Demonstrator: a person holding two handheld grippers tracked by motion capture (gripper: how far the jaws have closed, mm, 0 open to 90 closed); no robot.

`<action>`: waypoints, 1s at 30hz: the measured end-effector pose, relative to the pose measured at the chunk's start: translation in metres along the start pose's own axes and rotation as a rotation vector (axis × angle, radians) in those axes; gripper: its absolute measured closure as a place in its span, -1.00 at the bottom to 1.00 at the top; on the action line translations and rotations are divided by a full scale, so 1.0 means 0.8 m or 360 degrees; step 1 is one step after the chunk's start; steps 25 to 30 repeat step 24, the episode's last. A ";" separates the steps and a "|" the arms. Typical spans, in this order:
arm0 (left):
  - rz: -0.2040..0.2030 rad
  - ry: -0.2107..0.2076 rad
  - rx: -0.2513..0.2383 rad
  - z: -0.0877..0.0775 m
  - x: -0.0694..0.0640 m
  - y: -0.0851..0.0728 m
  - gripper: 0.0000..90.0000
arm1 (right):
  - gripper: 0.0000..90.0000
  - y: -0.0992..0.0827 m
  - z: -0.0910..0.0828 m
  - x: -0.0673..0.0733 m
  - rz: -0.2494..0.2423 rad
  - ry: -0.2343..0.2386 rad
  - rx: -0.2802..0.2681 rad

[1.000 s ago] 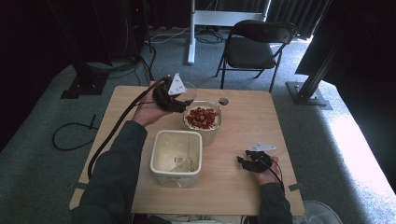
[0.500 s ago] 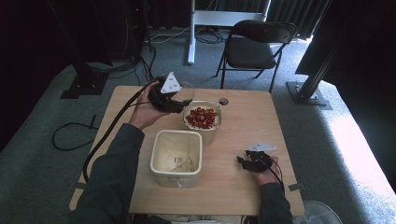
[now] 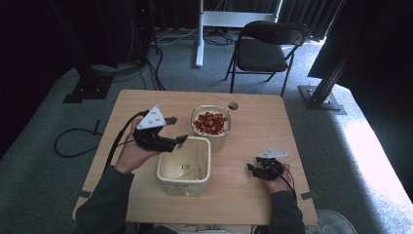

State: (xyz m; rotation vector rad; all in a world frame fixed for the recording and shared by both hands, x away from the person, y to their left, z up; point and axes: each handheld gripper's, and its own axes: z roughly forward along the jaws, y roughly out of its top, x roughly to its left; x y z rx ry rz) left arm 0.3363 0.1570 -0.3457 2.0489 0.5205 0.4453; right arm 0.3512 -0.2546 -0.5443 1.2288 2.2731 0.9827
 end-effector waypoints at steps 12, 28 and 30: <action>-0.0132 -0.0125 0.0004 0.008 -0.007 -0.025 -0.95 | 0.05 0.000 0.000 0.001 -0.0004 0.0005 0.0001; -0.0347 0.0324 -0.0141 -0.022 0.031 -0.063 -0.80 | 0.01 0.001 0.002 0.001 -0.0002 0.0007 -0.0009; -0.0347 0.0324 -0.0141 -0.022 0.031 -0.063 -0.80 | 0.01 0.001 0.002 0.001 -0.0002 0.0007 -0.0009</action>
